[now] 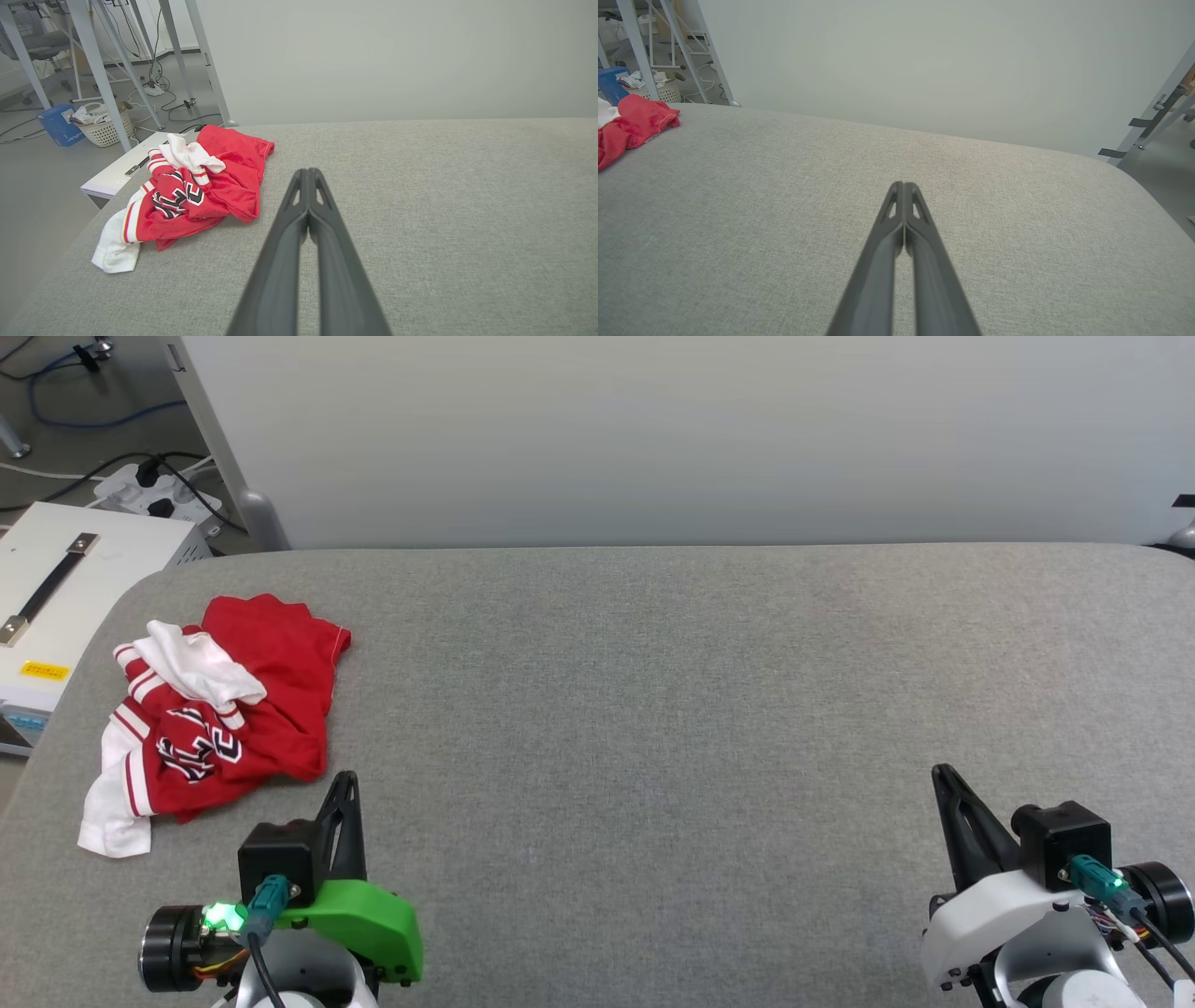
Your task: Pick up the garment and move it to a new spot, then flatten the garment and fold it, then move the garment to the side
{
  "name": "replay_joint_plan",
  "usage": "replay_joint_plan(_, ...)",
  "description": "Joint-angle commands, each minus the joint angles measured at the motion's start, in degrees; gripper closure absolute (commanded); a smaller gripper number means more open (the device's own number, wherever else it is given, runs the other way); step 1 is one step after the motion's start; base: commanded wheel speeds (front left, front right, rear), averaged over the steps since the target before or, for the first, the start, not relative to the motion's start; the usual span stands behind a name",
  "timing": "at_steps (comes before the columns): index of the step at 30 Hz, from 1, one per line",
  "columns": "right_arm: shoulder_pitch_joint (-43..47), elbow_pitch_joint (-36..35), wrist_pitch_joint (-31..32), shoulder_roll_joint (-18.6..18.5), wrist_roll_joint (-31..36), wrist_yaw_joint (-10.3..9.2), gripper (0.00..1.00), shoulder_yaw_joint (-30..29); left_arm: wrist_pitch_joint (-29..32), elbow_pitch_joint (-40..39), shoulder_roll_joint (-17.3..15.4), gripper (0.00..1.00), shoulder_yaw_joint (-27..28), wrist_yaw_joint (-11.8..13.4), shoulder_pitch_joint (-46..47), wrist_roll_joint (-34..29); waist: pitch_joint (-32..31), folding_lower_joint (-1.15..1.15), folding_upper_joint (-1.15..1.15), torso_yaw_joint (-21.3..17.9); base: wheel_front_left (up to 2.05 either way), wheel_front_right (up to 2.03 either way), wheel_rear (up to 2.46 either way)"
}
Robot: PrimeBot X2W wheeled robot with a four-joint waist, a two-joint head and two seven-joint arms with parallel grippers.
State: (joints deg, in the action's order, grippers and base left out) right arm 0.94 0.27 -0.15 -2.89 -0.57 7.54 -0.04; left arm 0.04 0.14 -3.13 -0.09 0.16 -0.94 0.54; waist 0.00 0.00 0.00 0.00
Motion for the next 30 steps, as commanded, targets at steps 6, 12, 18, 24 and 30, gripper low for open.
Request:
replay_joint_plan(6,-0.94,-0.27,0.15,0.02,0.57,-0.05,1.0,0.04,-0.04,-0.14,0.25,1.0,0.09,-0.16,0.94,-0.54,0.0,0.0,0.0,0.0,0.0,0.0,0.0)
replay_joint_plan(12,-0.94,-0.27,0.15,0.02,0.57,-0.05,1.0,0.04,-0.04,-0.14,0.25,1.0,0.09,-0.16,0.94,-0.54,0.0,0.0,0.0,0.0,0.0,0.0,0.0)
replay_joint_plan(18,-0.94,-0.27,0.15,0.02,0.57,-0.05,1.0,0.04,-0.04,-0.14,0.25,1.0,0.09,-0.16,0.94,-0.54,0.0,0.0,0.0,0.0,0.0,0.0,0.0)
replay_joint_plan(24,-0.94,-0.27,0.15,0.02,0.57,-0.05,1.0,0.04,-0.04,-0.14,0.25,1.0,0.09,-0.16,0.94,-0.54,0.0,0.0,0.0,0.0,0.0,0.0,0.0)
replay_joint_plan(30,-0.94,-0.27,0.15,0.02,0.57,-0.05,1.0,0.04,-0.04,-0.14,0.25,1.0,0.09,-0.16,0.94,-0.54,0.0,0.0,0.0,0.0,0.0,0.0,0.0)
